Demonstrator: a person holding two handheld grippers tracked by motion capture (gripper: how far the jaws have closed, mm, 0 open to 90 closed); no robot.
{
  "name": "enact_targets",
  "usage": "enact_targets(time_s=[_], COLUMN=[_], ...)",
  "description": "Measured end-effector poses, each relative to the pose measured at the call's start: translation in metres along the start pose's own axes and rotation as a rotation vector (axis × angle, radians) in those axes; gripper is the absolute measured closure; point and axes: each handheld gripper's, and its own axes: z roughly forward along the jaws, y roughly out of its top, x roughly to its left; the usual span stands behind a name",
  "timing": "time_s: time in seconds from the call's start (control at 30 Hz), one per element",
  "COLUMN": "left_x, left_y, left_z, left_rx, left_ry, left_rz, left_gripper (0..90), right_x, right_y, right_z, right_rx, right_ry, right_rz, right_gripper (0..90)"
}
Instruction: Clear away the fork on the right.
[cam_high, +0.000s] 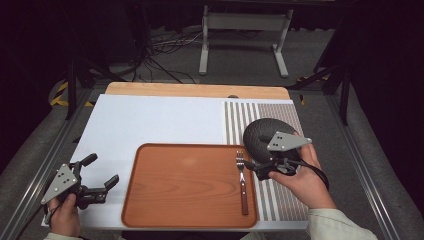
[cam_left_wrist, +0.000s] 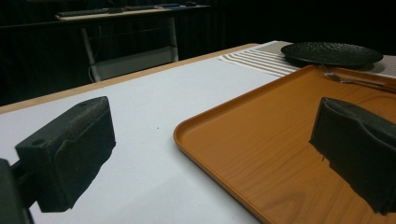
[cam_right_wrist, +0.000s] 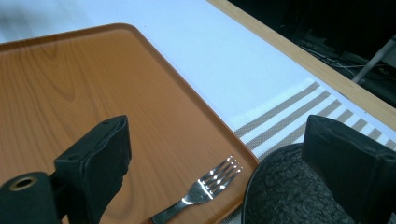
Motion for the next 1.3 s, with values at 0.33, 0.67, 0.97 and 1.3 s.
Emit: enact_targets(time_s=[0.33,0.67,0.97,1.3], left_x=[0.000,-0.001,-0.001,-0.001], left_y=[-0.001,-0.003,-0.004,-0.004], left_z=[-0.003,-0.010,-0.014,-0.016], left_rx=[0.000,0.005,0.001,0.002], left_ry=[0.008,0.023,0.035,0.037], left_rz=[-0.007,-0.009,-0.011,-0.012], left_gripper=[0.7,0.7,0.7,0.7], right_x=[-0.003,-0.009,-0.013,-0.018], right_y=[-0.024,-0.060,-0.092,-0.121], right_z=[-0.022,-0.040,-0.041,-0.039], right_rx=[-0.072,-0.141,-0.210,-0.209], right_ry=[-0.050,-0.097,-0.119,-0.135], right_rz=[0.032,0.075,0.135,0.176], right_gripper=[7.2,6.5,6.2,6.2])
